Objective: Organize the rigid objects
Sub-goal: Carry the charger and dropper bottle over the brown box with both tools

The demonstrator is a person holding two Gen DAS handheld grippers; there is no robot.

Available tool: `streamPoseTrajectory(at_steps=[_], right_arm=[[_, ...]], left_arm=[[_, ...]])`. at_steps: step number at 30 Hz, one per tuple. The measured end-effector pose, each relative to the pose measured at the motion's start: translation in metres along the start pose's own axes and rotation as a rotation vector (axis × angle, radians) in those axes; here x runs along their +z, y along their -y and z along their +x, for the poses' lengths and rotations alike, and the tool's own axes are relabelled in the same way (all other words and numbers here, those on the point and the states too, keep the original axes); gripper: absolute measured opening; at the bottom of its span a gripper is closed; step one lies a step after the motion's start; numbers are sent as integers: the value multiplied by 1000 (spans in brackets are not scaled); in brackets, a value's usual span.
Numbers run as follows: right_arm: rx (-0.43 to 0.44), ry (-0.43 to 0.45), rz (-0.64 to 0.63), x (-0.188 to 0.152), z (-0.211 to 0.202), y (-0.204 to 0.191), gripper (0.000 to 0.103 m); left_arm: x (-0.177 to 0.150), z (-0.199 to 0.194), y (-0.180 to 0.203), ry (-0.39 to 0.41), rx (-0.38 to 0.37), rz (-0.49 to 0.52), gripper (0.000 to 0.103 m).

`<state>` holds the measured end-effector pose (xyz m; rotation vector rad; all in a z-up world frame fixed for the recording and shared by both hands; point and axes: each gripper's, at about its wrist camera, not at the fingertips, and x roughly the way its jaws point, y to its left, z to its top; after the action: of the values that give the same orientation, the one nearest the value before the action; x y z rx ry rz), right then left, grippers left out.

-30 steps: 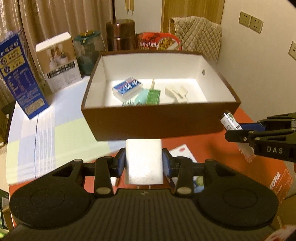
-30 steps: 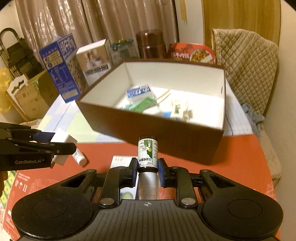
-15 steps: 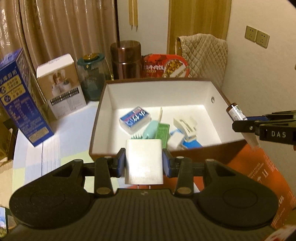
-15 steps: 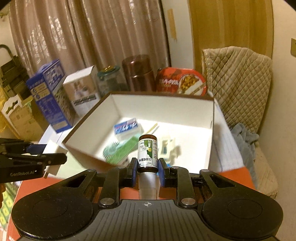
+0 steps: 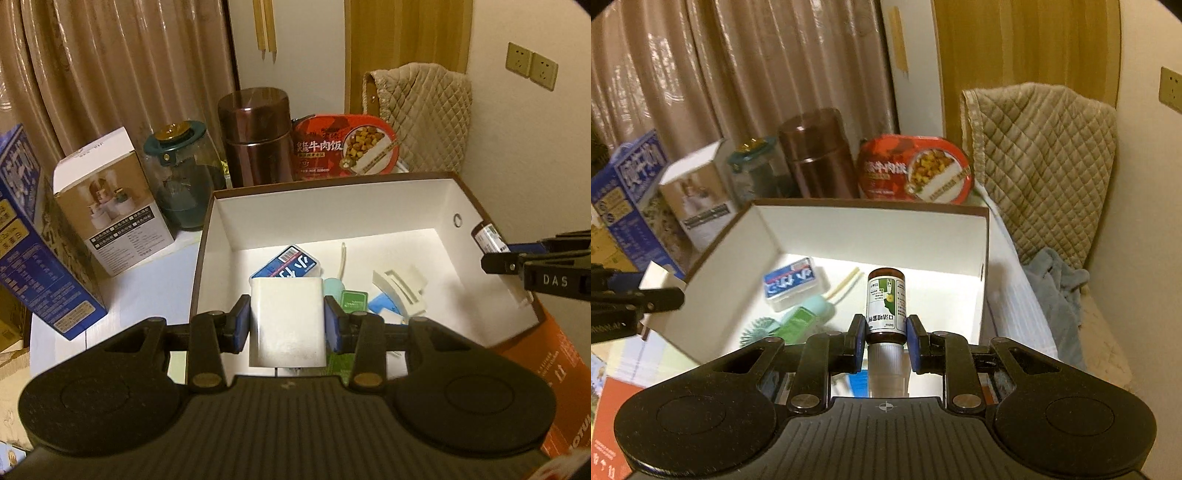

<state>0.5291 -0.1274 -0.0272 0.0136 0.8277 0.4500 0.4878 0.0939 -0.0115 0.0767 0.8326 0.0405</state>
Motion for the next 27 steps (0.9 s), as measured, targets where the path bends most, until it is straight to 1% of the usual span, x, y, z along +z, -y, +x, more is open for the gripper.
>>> streamPoseTrajectory(at_steps=[10,16,20,27], right_arm=[[-61,-78,-10,8,53,14,20],[-94,-107,-58,9,76,15,20],[-115,-101,-107,10,84,12,20],[-139,-94,-141,17,96,12,20]], left_arm=[[14,57,-12,-80,11,24,36],[20,84,-17,-116,27,44,36],[21,98,-19,-141,35,50,36],[19,111,-19,-165,37,58,36]])
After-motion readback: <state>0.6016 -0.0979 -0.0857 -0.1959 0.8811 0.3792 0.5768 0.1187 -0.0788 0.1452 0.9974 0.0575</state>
